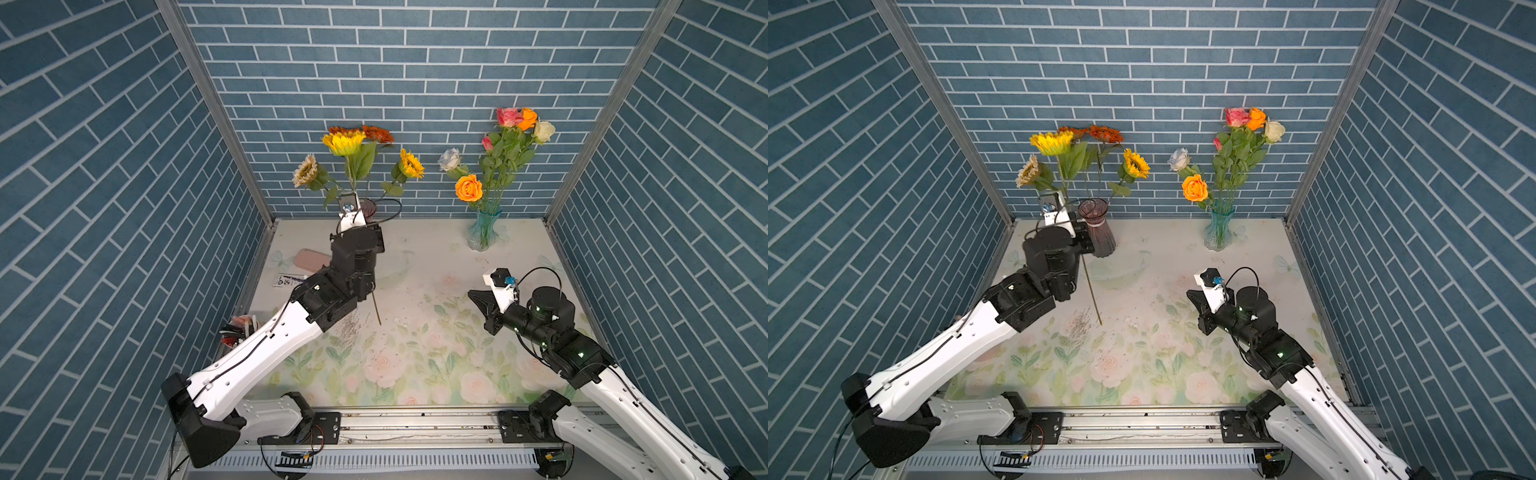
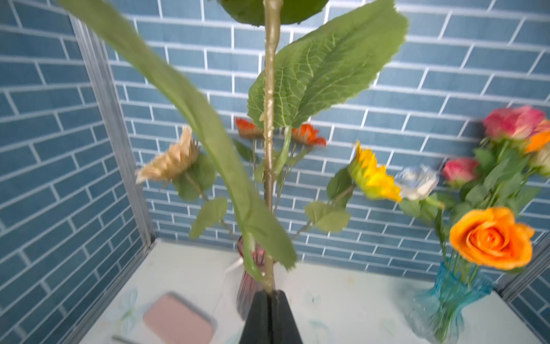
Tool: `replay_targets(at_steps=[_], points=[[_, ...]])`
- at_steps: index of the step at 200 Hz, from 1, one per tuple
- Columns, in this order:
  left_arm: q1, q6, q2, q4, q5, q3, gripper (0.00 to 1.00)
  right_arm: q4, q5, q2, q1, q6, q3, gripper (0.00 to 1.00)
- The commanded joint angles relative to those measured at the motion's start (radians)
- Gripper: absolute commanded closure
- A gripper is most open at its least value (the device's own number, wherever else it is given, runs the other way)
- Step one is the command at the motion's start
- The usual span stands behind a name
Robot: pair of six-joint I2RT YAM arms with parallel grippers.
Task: Arrange the flowers in different vases according to their variety
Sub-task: Insert the flower into the vase.
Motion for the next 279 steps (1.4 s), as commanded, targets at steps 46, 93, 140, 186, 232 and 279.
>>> replay_targets(at_steps=[46,93,140,186,232,279], points=[[0.23,0.32,0.238,0.417,0.416,0.307,1.0,0.06,-0.039,0.03,-0.004,0.021,0.012,1.0],[0.277,0.371,0.445,0.475,0.483,0.534,1.0,0.075,-0.041,0.054,-0.005,0.02,0.012,1.0],[0.348,0.398,0.654,0.507,0.505,0.716,1.0,0.059,-0.036,0.066,-0.004,0.019,0.021,1.0],[0.397,0.375,0.745,0.638,0.522,0.692,1.0,0.059,-0.028,0.074,-0.007,0.017,0.016,1.0],[0.433,0.292,0.745,0.791,0.543,0.521,1.0,0.061,-0.029,0.087,-0.009,0.016,0.015,1.0],[0.453,0.217,0.742,0.936,0.528,0.313,1.0,0.066,-0.035,0.094,-0.009,0.02,0.016,1.0]])
